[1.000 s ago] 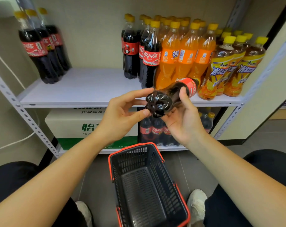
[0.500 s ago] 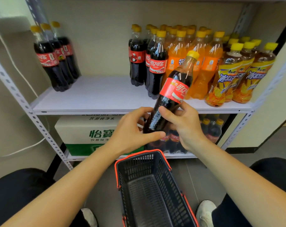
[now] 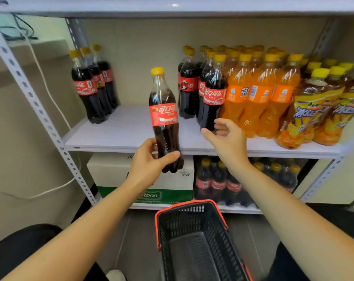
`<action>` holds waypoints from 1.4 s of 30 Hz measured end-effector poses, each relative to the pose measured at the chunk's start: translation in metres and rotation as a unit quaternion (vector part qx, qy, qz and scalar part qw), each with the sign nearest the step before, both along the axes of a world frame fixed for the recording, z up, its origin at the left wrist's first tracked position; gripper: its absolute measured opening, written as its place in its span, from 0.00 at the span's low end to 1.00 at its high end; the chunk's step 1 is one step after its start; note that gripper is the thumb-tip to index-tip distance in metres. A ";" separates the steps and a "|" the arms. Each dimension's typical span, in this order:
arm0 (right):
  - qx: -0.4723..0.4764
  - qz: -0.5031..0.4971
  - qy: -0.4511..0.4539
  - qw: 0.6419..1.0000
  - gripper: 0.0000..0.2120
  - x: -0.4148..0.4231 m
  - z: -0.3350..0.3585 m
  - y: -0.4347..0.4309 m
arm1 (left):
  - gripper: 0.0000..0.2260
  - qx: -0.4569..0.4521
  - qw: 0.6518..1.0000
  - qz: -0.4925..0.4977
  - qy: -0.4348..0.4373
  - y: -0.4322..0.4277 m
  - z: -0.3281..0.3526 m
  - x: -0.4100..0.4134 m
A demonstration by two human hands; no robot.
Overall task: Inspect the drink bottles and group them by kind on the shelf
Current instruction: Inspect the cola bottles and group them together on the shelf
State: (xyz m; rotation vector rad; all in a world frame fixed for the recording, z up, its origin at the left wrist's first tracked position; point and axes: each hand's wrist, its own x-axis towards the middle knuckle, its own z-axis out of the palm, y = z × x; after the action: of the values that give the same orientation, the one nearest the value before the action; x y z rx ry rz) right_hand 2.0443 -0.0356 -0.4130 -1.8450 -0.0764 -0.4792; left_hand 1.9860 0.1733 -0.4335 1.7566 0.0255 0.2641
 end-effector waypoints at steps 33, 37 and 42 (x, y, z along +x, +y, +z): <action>0.045 0.187 0.037 0.981 0.19 0.064 -0.008 0.116 | 0.30 0.131 0.954 0.271 -0.006 0.229 0.008 0.120; 0.142 0.267 0.092 0.949 0.14 0.054 -0.012 0.126 | 0.31 0.125 0.956 0.265 -0.014 0.232 0.004 0.124; 0.227 0.326 0.160 0.904 0.21 0.033 -0.015 0.130 | 0.37 0.106 0.960 0.259 -0.021 0.215 0.006 0.109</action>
State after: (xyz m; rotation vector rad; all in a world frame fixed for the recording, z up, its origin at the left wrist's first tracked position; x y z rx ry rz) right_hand 2.0771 0.0941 -0.4283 -1.3068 -0.3203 0.2647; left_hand 2.0951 0.3881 -0.4275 1.9347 0.4450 0.7064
